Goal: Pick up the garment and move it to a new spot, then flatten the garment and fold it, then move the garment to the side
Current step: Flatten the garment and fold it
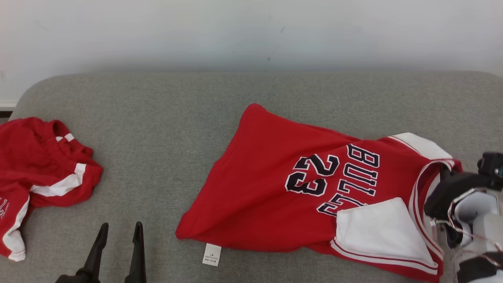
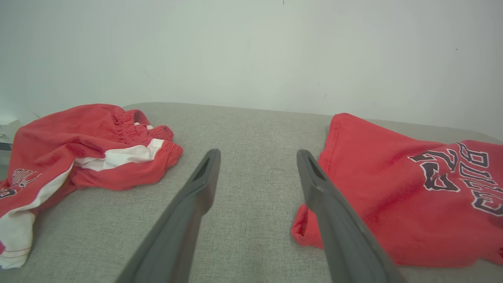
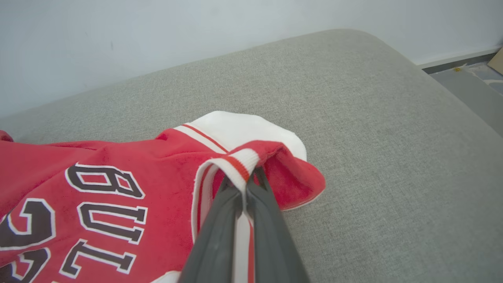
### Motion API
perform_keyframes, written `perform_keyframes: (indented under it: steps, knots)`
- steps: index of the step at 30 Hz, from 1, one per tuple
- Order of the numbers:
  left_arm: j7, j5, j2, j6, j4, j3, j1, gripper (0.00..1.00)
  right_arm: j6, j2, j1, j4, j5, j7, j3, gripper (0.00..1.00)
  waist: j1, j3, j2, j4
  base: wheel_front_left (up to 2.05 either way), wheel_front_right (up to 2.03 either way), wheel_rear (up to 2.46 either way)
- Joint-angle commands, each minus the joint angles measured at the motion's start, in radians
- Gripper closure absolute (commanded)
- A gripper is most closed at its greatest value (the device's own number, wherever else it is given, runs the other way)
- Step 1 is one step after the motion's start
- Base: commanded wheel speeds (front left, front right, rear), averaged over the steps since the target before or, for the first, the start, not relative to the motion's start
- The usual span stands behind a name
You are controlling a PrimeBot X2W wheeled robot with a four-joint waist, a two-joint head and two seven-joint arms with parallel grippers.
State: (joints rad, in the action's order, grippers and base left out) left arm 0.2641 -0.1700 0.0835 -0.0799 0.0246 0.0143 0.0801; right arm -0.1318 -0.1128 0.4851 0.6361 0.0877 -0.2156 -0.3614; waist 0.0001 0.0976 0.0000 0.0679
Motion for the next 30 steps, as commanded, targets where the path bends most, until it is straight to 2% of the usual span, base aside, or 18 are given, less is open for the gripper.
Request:
perform_keyframes:
  steps: [1,10,16,17,18,24,30]
  knots:
    - [0.0,0.006,0.001,-0.004,0.001,-0.002,-0.017,0.0,0.002,-0.014,0.038,0.011,-0.019,0.023,0.015,1.0,-0.0001,0.012,0.0,0.014,0.0,0.0,0.0]
    - [0.0,0.022,-0.001,-0.015,-0.004,-0.022,-0.055,0.0,0.002,-0.102,0.268,0.129,-0.068,0.106,0.138,1.0,-0.0001,0.066,0.0,0.092,0.0,0.0,0.0]
    - [0.0,0.018,-0.008,-0.021,-0.007,-0.041,-0.078,0.0,0.002,-0.148,0.372,0.22,-0.1,0.118,0.144,1.0,-0.0001,0.097,0.0,0.148,0.0,0.0,0.0]
    - [0.0,0.019,-0.011,-0.023,-0.008,-0.048,-0.085,0.0,0.002,-0.164,0.397,0.258,-0.121,0.112,0.137,0.61,-0.0001,0.111,0.0,0.168,0.0,0.0,0.0]
    - [0.0,0.019,-0.012,-0.023,-0.007,-0.052,-0.09,0.0,0.002,-0.172,0.408,0.281,-0.129,0.1,0.133,0.0,-0.0001,0.118,0.0,0.176,0.0,0.0,0.0]
    - [0.0,0.015,-0.018,-0.022,-0.007,-0.045,-0.101,0.0,0.002,-0.176,0.434,0.36,-0.138,0.091,0.144,0.0,-0.0001,0.129,0.0,0.184,0.0,0.0,0.0]
    - [0.0,0.014,-0.022,-0.018,0.001,-0.025,-0.082,0.0,0.002,-0.155,0.409,0.416,-0.097,0.048,0.183,0.0,-0.0001,0.091,0.0,0.149,0.0,0.0,0.0]
